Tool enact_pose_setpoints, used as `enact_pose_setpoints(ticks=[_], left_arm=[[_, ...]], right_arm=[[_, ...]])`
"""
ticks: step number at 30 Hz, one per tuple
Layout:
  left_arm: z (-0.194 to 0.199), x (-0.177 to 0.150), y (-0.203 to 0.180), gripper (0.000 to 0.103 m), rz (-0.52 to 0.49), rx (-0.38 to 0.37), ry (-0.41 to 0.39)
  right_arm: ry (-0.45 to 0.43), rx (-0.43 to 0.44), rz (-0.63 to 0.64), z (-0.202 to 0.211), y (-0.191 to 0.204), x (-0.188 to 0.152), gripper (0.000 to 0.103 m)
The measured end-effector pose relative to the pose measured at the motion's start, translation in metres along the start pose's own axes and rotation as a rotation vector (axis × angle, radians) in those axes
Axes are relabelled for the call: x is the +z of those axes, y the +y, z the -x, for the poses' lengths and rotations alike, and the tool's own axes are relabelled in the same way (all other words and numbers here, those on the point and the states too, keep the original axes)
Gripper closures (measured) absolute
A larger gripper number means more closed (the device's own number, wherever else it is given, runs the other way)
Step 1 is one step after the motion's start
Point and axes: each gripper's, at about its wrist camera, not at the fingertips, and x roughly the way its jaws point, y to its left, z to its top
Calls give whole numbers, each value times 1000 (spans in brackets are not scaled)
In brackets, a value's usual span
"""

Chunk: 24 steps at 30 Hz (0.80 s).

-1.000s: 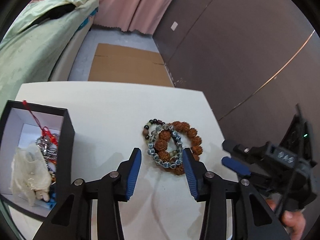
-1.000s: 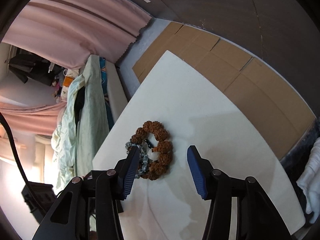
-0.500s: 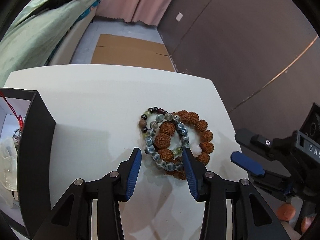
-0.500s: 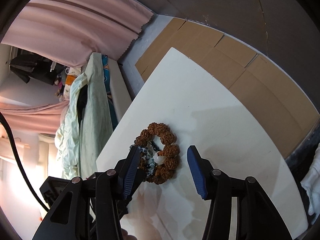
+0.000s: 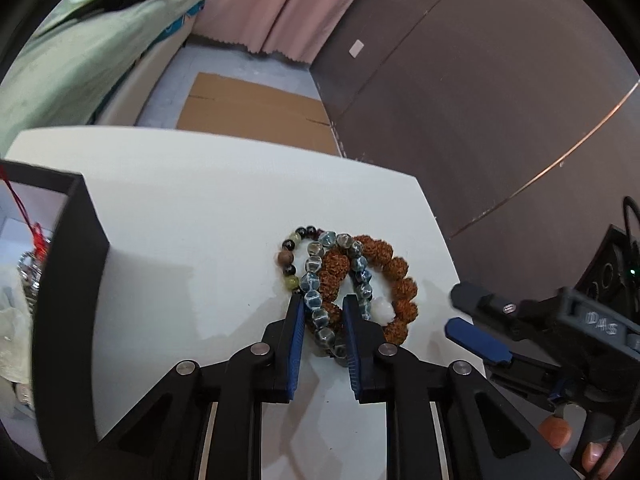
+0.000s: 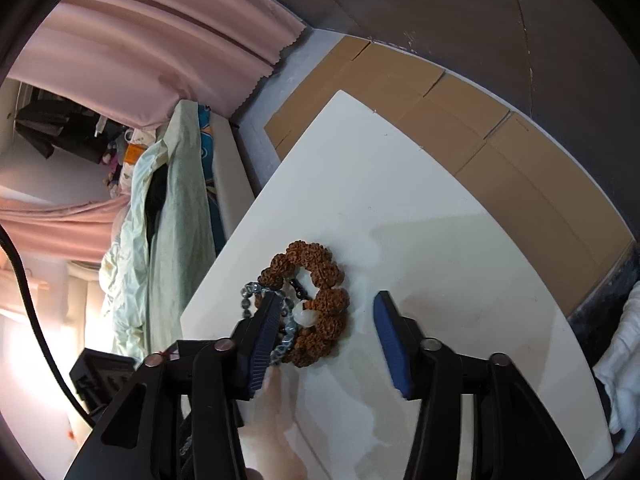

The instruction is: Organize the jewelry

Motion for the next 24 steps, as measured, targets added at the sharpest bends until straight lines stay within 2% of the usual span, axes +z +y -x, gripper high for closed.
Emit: enact_pose_setpoints(ticks=[4,7,11,15,19,20,22,23,24], left_arm=[[11,5,-4,83,-13,-22,-21],[12,9,-2,84,-9,-42,-5],[10,13,6,84,3,-3,2],[15,16,9,84,4,-4,-4],[14,16,12,84,3,11,13],[14,15,13,84,6,11,15],[15,14,14,84,6,16,17],[17,14,14,84,4,18,14],[19,14,15,84,2,20,10]], right_arm=[[2,-34,26,-8,4,4,64],[6,-58,51,-15,9,7,64],[24,-93,98,-29,17,5,64],[15,-134,169,-36,30,3,64],[56,-88,185,-44,35,-1,64],[49,-115,218,-44,39,-4,64],[41,-179,265,-45,44,-7,73],[38,-187,267,-44,43,-7,79],[45,-176,256,-42,40,-6,81]])
